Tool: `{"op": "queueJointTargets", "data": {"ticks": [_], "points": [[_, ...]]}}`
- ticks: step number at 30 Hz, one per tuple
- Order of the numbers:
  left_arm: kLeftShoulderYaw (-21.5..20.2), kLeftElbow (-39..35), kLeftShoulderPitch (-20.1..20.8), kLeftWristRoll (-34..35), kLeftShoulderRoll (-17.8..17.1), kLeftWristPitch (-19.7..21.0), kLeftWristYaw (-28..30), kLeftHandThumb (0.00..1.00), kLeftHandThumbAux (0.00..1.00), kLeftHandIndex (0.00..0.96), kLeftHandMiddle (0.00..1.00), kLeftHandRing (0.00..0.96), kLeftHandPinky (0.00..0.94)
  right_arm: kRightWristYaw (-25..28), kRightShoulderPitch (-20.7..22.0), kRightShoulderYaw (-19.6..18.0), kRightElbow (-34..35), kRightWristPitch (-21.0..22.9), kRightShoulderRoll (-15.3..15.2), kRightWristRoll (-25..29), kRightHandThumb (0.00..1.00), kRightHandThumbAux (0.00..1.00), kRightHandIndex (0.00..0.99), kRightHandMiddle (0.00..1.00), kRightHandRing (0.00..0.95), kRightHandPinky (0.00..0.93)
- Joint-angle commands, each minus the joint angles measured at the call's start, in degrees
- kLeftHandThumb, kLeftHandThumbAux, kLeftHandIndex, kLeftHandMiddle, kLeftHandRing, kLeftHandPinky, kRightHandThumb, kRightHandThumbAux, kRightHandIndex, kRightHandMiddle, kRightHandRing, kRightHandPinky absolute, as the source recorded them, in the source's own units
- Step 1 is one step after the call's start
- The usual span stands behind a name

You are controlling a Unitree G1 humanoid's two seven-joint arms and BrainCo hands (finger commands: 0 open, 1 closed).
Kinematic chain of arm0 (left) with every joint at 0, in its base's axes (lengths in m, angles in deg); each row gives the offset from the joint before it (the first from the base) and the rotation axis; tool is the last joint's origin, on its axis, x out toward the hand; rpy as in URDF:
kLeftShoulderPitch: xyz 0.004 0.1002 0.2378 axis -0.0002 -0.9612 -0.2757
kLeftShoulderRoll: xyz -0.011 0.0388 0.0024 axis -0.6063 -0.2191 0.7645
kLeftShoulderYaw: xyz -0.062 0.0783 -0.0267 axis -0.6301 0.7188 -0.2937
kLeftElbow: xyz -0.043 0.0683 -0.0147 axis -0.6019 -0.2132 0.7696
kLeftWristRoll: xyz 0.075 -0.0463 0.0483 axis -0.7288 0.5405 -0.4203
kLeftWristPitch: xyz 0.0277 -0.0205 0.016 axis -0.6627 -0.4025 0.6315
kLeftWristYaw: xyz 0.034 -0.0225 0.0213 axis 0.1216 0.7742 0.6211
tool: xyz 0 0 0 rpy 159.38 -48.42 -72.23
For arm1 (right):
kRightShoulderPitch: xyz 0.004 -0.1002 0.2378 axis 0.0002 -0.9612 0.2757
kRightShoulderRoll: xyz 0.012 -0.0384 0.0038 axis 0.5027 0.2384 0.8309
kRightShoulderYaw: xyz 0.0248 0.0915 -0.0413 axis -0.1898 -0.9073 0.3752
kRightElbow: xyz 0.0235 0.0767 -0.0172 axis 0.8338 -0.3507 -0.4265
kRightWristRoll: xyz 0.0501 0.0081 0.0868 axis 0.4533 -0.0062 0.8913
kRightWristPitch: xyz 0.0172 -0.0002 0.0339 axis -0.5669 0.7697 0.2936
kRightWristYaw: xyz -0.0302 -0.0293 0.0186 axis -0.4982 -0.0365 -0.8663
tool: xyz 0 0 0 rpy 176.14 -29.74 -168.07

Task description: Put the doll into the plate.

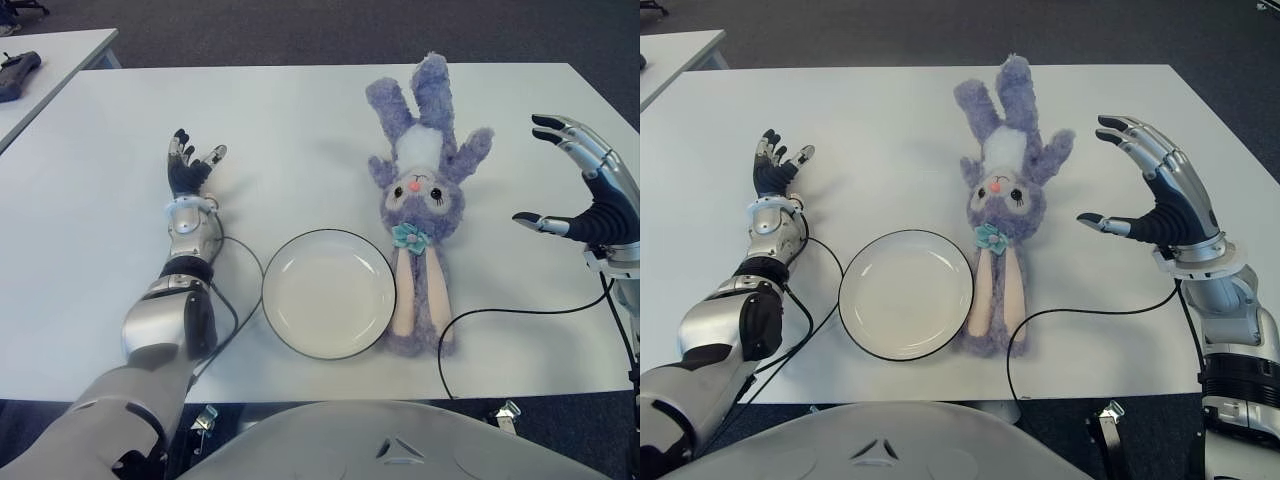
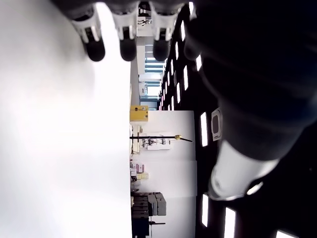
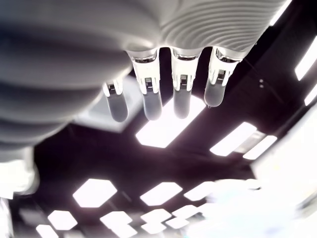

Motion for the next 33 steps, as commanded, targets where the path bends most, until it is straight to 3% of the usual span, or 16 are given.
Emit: {"op": "queueJointTargets", "data": {"ticks": [1, 7, 12, 13, 16, 26, 33], "points": [[0.11, 7.81, -11.22, -0.18, 4.47, 7.94, 0.23, 0.031, 0.798, 0.027, 0.019, 0.0, 0.031, -7.03, 3.11, 1.61, -6.85, -0.74, 0.44, -12.39, 0.128, 0.421, 0.08, 0.091, 0.063, 0.069], [0.16, 7.83, -11.43, -0.25, 4.27, 7.53, 0.4, 0.023, 0.79, 0.027, 0.013, 0.0, 0.018, -15.42, 6.63, 5.11, -11.77, 1.58, -0.07, -21.01, 0.138, 0.441, 0.033, 0.064, 0.04, 0.012], [-0.01, 7.82, -11.49, -0.1, 4.19, 7.4, 0.28, 0.031, 0.789, 0.031, 0.013, 0.0, 0.023, -24.32, 10.81, 10.17, -17.49, 4.56, 0.18, -28.21, 0.152, 0.452, 0.02, 0.054, 0.04, 0.033], [-0.04, 7.82, -11.5, -0.06, 4.19, 7.38, 0.28, 0.033, 0.787, 0.032, 0.012, 0.0, 0.024, -25.77, 11.35, 11.06, -18.33, 4.94, 0.18, -29.1, 0.176, 0.46, 0.023, 0.057, 0.05, 0.089], [-0.09, 7.8, -11.56, -0.01, 4.17, 7.32, 0.33, 0.043, 0.784, 0.033, 0.011, 0.0, 0.026, -30.11, 12.79, 13.77, -20.68, 6.19, 0.27, -31.57, 0.201, 0.467, 0.028, 0.057, 0.058, 0.104], [0.08, 7.74, -11.72, -0.17, 4.17, 7.14, 0.02, 0.046, 0.781, 0.03, 0.011, 0.0, 0.034, -36.28, 14.47, 19.08, -24.32, 7.57, -0.91, -32.9, 0.239, 0.487, 0.036, 0.055, 0.092, 0.195], [-0.01, 7.69, -11.66, -0.03, 4.3, 7.05, -0.04, 0.043, 0.793, 0.026, 0.012, 0.0, 0.031, -38.07, 16.3, 21.95, -28.36, 8.19, -1.8, -32.82, 0.253, 0.488, 0.041, 0.057, 0.102, 0.19]]}}
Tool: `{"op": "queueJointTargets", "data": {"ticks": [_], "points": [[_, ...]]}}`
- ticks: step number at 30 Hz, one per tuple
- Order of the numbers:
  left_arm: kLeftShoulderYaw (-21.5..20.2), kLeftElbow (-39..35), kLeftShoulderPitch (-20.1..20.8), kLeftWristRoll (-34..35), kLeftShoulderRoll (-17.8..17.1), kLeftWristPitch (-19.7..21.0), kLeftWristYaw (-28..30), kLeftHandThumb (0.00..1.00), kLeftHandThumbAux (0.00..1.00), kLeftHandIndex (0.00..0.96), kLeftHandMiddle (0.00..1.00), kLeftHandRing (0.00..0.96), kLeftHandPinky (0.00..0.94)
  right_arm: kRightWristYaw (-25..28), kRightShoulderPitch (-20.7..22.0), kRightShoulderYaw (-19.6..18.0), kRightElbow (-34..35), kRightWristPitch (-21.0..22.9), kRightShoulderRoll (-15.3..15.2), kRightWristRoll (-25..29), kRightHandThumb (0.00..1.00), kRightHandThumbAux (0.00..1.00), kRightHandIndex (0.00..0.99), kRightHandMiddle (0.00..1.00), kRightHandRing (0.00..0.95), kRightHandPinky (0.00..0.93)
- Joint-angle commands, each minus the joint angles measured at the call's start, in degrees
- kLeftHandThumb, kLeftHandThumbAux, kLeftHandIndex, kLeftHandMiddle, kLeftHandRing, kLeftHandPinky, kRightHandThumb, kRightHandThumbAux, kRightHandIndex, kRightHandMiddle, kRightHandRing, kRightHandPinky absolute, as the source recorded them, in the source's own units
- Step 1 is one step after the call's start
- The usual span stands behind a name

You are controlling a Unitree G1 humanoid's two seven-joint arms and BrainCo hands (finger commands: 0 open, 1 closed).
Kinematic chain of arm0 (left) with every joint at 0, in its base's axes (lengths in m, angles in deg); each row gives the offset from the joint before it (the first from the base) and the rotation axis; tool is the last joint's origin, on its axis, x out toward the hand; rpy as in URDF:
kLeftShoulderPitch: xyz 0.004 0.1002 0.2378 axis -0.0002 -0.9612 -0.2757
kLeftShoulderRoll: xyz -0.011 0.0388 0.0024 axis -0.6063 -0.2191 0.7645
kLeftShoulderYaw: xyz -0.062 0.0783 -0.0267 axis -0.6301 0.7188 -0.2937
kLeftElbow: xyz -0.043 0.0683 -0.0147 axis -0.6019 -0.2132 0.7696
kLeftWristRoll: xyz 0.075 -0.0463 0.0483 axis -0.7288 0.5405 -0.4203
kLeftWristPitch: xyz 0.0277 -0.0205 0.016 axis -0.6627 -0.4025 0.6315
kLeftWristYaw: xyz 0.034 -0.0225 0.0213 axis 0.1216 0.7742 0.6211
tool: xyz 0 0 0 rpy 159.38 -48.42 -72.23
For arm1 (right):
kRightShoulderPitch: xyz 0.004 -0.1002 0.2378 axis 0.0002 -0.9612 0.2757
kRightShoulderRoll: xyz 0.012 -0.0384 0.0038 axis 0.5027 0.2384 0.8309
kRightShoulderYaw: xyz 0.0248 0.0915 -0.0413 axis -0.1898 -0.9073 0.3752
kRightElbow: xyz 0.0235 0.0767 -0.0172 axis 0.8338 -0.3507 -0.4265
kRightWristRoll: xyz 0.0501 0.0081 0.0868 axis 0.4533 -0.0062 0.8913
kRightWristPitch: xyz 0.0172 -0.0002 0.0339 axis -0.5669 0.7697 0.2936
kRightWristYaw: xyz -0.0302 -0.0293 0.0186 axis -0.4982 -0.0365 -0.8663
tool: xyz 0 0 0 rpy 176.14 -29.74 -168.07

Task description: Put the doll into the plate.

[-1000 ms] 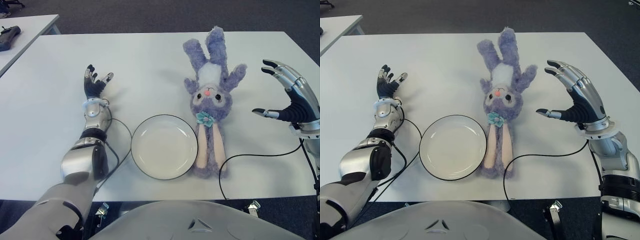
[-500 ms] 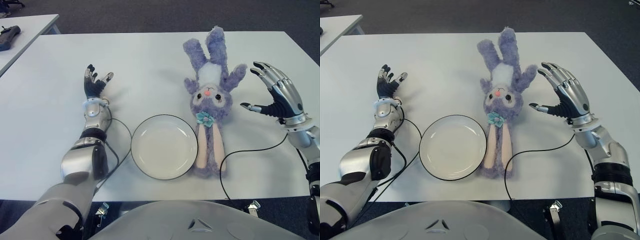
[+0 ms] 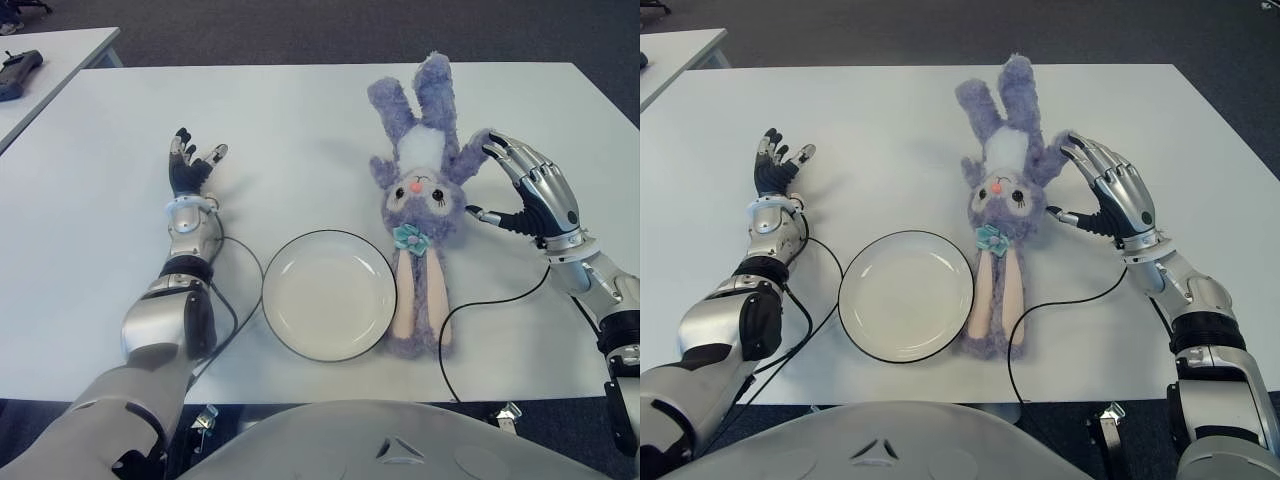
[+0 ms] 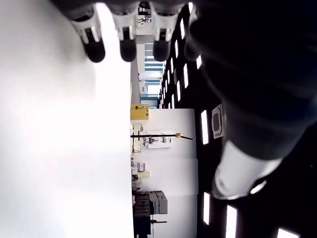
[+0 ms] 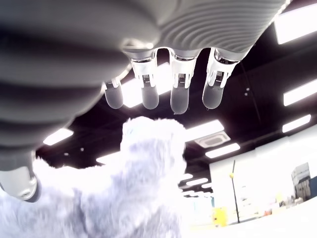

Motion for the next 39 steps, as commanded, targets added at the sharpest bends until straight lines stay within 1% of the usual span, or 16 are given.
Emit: {"op": "queueJointTargets", "data": {"ticks": [1, 11, 15, 21, 25, 29, 35, 38, 39], "points": [[-0.1, 7.69, -11.68, 0.0, 4.53, 7.07, -0.05, 0.041, 0.794, 0.026, 0.012, 0.0, 0.024, -2.07, 2.49, 3.86, -4.95, 1.56, -1.6, -1.28, 0.262, 0.489, 0.041, 0.056, 0.1, 0.186], [-0.24, 7.75, -11.46, 0.12, 4.59, 7.47, -0.07, 0.036, 0.792, 0.028, 0.014, 0.0, 0.016, -6.16, 5.39, 8.8, -10.69, 2.98, -1.9, -2.33, 0.276, 0.492, 0.038, 0.056, 0.097, 0.177], [0.03, 7.75, -11.45, -0.19, 4.6, 7.47, -0.38, 0.035, 0.791, 0.026, 0.017, 0.0, 0.019, -7.8, 6.77, 10.84, -12.61, 3.67, -1.96, -2.72, 0.27, 0.498, 0.035, 0.054, 0.104, 0.2], [0.01, 7.74, -11.41, -0.18, 4.71, 7.1, -0.51, 0.035, 0.797, 0.03, 0.018, 0.0, 0.029, -8.31, 9.25, 12.96, -14.75, 3.7, -2.29, -1.85, 0.276, 0.496, 0.03, 0.052, 0.116, 0.226], [0.16, 7.74, -11.35, -0.31, 4.79, 6.99, -0.5, 0.038, 0.787, 0.035, 0.018, 0.0, 0.022, -8.24, 10.47, 13.48, -15.31, 3.45, -2.92, -0.82, 0.313, 0.495, 0.032, 0.054, 0.113, 0.205], [0.35, 7.74, -11.41, -0.46, 4.76, 6.88, -0.38, 0.039, 0.779, 0.035, 0.019, 0.001, 0.02, -8.68, 10.97, 13.79, -15.9, 3.34, -3.2, -0.08, 0.326, 0.499, 0.038, 0.054, 0.115, 0.214], [0.42, 7.76, -11.34, -0.48, 4.82, 7.06, -0.53, 0.037, 0.783, 0.034, 0.021, 0.004, 0.026, -9.19, 11.58, 14.18, -16.89, 3.62, -3.54, 0.62, 0.325, 0.502, 0.039, 0.052, 0.116, 0.216], [0.3, 7.78, -11.23, -0.35, 4.89, 7.35, -0.72, 0.036, 0.783, 0.034, 0.024, 0.007, 0.022, -10.23, 11.8, 14.34, -17.41, 4.16, -3.68, 0.44, 0.328, 0.502, 0.041, 0.053, 0.116, 0.218], [0.27, 7.79, -11.22, -0.33, 4.91, 7.41, -0.75, 0.035, 0.782, 0.034, 0.024, 0.007, 0.02, -10.55, 11.88, 14.41, -17.58, 4.3, -3.74, 0.35, 0.316, 0.502, 0.042, 0.053, 0.113, 0.204]]}}
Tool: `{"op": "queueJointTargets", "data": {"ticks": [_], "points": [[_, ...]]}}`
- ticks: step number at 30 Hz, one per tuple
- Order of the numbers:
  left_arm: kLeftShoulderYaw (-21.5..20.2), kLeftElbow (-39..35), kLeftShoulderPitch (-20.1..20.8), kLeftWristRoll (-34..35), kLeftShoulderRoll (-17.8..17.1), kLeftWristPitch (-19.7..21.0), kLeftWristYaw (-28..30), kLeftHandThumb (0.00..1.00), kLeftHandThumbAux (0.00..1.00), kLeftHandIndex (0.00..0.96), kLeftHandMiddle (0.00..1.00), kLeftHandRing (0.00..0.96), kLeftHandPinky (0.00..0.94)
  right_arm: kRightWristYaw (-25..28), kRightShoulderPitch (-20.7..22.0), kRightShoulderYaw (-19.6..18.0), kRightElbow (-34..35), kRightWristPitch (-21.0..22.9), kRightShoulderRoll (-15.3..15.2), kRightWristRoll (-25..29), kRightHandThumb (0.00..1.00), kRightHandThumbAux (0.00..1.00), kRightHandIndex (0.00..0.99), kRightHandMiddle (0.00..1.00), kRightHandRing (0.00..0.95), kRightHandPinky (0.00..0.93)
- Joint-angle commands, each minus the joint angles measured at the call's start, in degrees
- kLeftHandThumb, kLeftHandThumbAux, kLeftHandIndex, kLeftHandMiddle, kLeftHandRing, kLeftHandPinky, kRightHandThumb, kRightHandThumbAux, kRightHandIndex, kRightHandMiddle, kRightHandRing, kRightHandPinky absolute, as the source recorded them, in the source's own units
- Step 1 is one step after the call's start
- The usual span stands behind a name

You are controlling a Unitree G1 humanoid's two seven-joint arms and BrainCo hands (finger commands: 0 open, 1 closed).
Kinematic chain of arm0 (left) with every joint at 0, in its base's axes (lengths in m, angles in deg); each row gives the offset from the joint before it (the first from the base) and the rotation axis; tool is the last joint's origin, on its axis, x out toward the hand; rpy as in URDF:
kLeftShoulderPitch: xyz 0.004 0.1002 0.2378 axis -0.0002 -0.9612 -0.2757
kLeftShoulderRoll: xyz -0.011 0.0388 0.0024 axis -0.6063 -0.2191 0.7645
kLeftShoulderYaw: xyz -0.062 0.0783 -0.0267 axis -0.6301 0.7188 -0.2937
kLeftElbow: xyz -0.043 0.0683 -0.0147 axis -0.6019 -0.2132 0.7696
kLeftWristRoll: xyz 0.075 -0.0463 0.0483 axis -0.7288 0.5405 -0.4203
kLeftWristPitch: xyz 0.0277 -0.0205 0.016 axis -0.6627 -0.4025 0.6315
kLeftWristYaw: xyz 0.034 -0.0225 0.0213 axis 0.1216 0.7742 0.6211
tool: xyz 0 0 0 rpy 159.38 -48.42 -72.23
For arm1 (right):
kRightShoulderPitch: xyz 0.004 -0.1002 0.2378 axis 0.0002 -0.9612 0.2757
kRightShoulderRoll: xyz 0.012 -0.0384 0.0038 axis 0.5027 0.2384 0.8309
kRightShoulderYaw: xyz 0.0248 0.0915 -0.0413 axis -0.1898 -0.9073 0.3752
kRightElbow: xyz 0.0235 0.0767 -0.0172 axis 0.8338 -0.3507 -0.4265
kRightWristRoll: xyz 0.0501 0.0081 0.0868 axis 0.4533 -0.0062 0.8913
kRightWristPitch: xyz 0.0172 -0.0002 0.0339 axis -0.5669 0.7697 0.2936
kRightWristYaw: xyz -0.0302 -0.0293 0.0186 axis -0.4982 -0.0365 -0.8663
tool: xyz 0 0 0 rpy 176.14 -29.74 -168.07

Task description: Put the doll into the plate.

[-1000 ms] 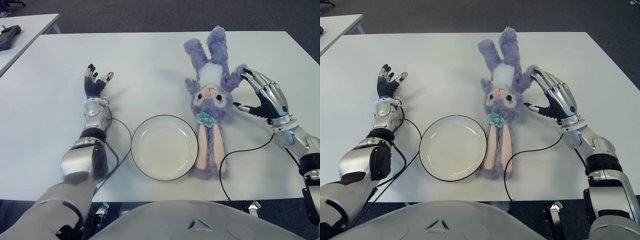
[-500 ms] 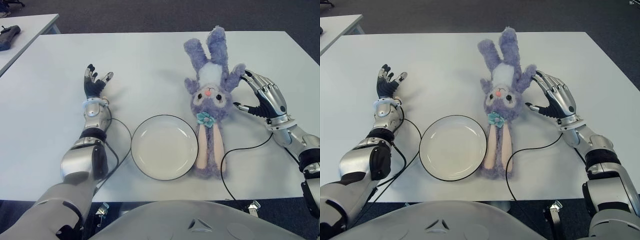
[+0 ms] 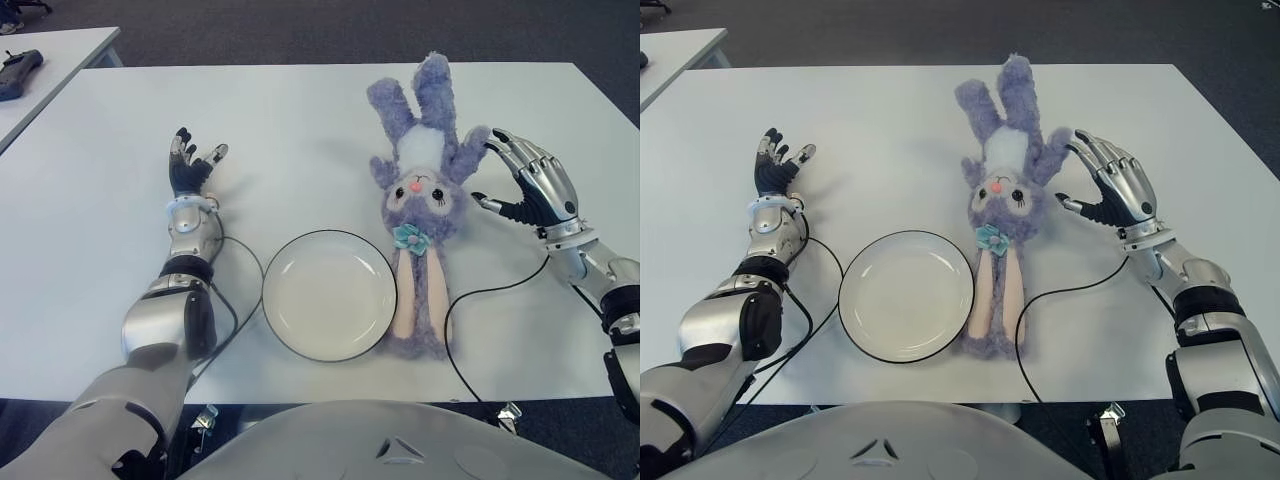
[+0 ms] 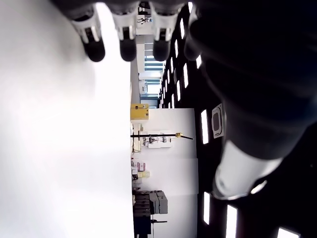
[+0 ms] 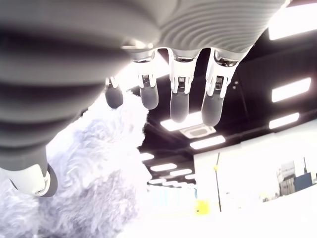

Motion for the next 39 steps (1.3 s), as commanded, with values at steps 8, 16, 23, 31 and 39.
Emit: {"op": "queueJointTargets", "data": {"ticks": [8, 16, 23, 31, 39], "points": [[0.17, 7.87, -11.27, -0.39, 4.91, 7.6, -0.86, 0.029, 0.772, 0.034, 0.022, 0.002, 0.014, -5.37, 1.97, 1.45, -2.54, 1.79, -2.38, -0.27, 0.245, 0.497, 0.035, 0.041, 0.087, 0.157], [0.22, 7.89, -11.3, -0.42, 4.75, 7.85, -0.55, 0.023, 0.765, 0.028, 0.017, 0.0, 0.02, -9.96, 1.14, 0.27, 2.01, -0.25, -5.32, 0.19, 0.188, 0.481, 0.026, 0.039, 0.052, 0.072], [0.37, 7.93, -11.35, -0.58, 4.69, 8.01, -0.42, 0.022, 0.775, 0.028, 0.015, 0.0, 0.025, -12.93, 0.05, -1.31, 5.27, -0.52, -6.16, 1.14, 0.152, 0.478, 0.046, 0.053, 0.05, 0.072], [0.06, 7.91, -11.34, -0.32, 4.68, 7.5, -0.27, 0.023, 0.777, 0.032, 0.016, 0.0, 0.033, -14.55, 0.39, -2.33, 6.4, -0.55, -6.86, 1.72, 0.1, 0.469, 0.041, 0.054, 0.052, 0.077], [0.07, 7.91, -11.42, -0.37, 4.62, 7.23, -0.19, 0.03, 0.767, 0.038, 0.018, 0.0, 0.012, -12.86, -0.5, -3.54, 10.77, -2.49, -6.4, 3.31, 0.104, 0.472, 0.019, 0.053, 0.051, 0.066]]}}
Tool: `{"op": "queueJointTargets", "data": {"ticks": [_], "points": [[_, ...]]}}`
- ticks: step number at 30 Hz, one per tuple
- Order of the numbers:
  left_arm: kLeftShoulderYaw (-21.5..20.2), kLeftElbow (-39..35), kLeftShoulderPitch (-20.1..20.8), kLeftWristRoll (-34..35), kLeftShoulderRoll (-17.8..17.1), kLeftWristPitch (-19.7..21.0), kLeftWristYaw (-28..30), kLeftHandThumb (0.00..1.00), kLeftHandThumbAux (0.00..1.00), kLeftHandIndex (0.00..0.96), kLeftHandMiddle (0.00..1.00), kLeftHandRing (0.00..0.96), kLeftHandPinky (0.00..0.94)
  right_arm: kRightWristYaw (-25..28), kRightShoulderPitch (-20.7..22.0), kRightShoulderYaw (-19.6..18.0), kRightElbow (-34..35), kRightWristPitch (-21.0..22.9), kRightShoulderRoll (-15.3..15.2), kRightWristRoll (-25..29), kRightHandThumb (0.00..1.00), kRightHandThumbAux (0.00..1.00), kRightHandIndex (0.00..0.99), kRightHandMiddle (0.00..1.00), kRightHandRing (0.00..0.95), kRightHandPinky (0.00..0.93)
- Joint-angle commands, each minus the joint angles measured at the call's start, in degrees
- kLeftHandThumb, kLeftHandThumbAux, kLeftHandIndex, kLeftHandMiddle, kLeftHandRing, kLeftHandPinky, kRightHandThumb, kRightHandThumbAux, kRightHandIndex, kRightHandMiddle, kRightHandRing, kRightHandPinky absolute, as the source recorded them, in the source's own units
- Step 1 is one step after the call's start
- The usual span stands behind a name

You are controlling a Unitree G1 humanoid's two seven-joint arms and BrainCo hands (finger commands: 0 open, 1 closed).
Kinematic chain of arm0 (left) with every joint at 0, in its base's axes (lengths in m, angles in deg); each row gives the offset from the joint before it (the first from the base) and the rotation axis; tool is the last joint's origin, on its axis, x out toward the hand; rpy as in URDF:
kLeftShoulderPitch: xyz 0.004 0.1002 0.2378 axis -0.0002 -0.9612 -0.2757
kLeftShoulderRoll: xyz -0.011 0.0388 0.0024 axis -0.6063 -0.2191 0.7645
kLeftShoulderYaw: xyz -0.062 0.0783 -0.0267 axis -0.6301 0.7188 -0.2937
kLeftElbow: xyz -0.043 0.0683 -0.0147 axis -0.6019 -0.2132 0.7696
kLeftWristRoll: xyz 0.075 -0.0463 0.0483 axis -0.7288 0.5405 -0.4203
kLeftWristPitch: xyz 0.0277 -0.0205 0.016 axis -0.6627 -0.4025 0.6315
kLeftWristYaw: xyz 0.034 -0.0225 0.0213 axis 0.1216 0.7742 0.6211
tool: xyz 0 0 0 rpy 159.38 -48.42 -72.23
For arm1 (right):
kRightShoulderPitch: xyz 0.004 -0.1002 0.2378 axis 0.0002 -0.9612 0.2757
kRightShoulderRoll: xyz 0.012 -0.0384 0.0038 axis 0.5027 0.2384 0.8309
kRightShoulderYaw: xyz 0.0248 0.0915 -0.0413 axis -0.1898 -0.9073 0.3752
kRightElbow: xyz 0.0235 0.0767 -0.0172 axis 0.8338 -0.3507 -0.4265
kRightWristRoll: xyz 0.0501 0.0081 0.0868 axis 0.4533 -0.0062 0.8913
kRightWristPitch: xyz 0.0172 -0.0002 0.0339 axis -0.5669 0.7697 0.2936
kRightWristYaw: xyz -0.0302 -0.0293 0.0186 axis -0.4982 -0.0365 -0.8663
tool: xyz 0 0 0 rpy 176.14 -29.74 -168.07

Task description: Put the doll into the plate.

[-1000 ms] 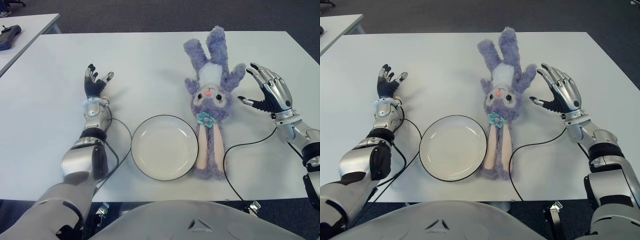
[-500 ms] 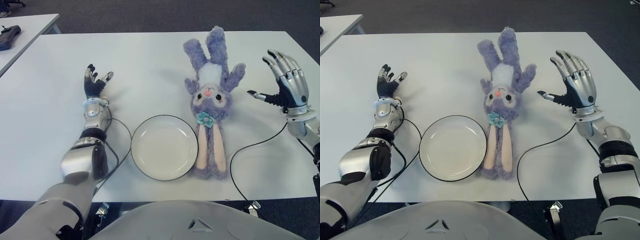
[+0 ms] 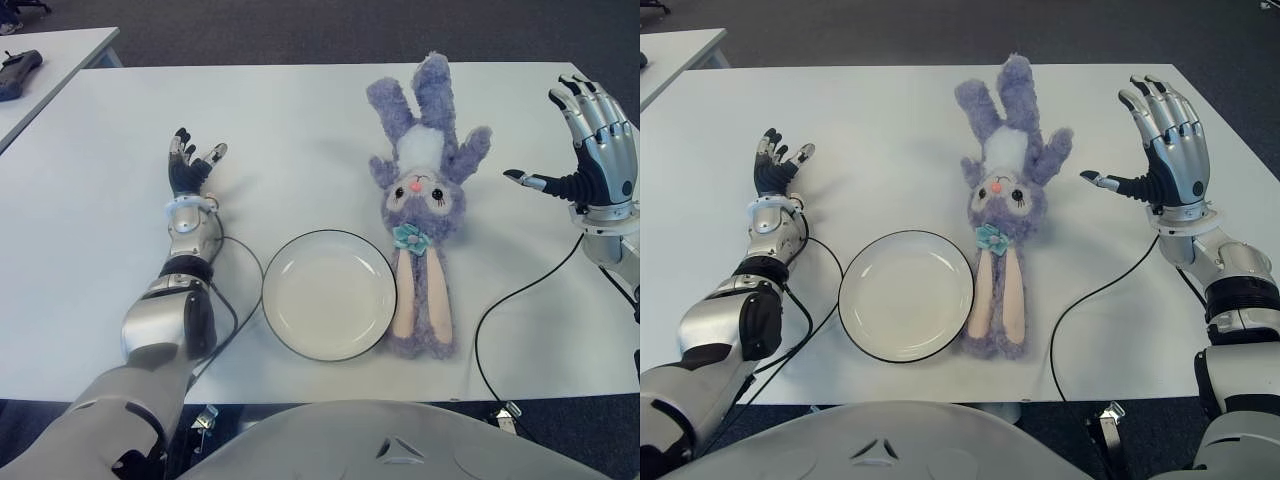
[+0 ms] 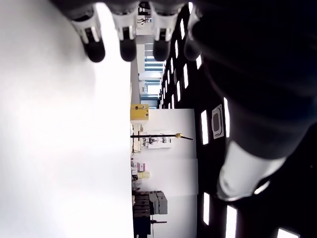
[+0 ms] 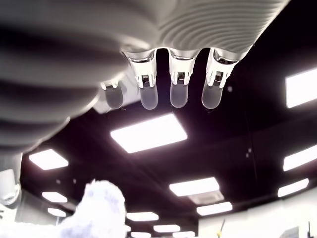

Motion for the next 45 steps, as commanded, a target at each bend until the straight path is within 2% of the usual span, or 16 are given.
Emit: {"op": "queueJointTargets", "data": {"ticks": [1, 8, 19, 26, 30, 40, 45], "points": [[0.11, 7.91, -11.42, -0.38, 4.61, 7.25, -0.23, 0.03, 0.767, 0.037, 0.018, 0.0, 0.014, 1.07, -1.47, -0.92, 4.62, -2.02, -0.13, 2.06, 0.105, 0.471, 0.016, 0.054, 0.051, 0.065], [0.1, 7.94, -11.37, -0.38, 4.56, 7.58, -0.36, 0.028, 0.769, 0.034, 0.016, 0.0, 0.018, 3.25, -3.2, -1.77, 9.21, -2.34, -0.61, 2.7, 0.14, 0.467, 0.01, 0.057, 0.055, 0.057], [0.61, 8.0, -11.23, -0.93, 4.56, 7.88, -0.74, 0.021, 0.761, 0.031, 0.01, 0.0, 0.019, 15.08, -7.22, -4.05, 20.51, -0.66, -1.87, 4.77, 0.163, 0.443, 0.009, 0.03, 0.023, 0.014], [0.53, 8.04, -11.15, -0.89, 4.53, 8.17, -0.73, 0.027, 0.764, 0.035, 0.011, 0.0, 0.029, 20.26, -7.13, -4.79, 24.62, 1.65, 0.51, 4.58, 0.158, 0.426, 0.014, 0.015, 0.008, 0.008], [0.52, 8.02, -11.16, -0.89, 4.54, 7.95, -0.73, 0.028, 0.751, 0.036, 0.015, 0.0, 0.027, 22.41, -5.71, -3.81, 26.59, 3.24, 2.74, 3.5, 0.139, 0.437, 0.026, 0.03, 0.013, 0.003], [0.55, 8.02, -11.2, -0.93, 4.63, 7.96, -1.24, 0.022, 0.742, 0.04, 0.024, 0.008, 0.033, 23.94, -5.03, -3.2, 27.77, 4.24, 5.23, 1.66, 0.121, 0.449, 0.039, 0.037, 0.011, 0.005], [0.79, 7.98, -11.28, -1.13, 4.7, 7.83, -1.34, 0.019, 0.743, 0.036, 0.024, 0.008, 0.021, 24.57, -4.44, -2.8, 28.08, 4.78, 6.46, 1.12, 0.109, 0.448, 0.041, 0.041, 0.02, 0.044]]}}
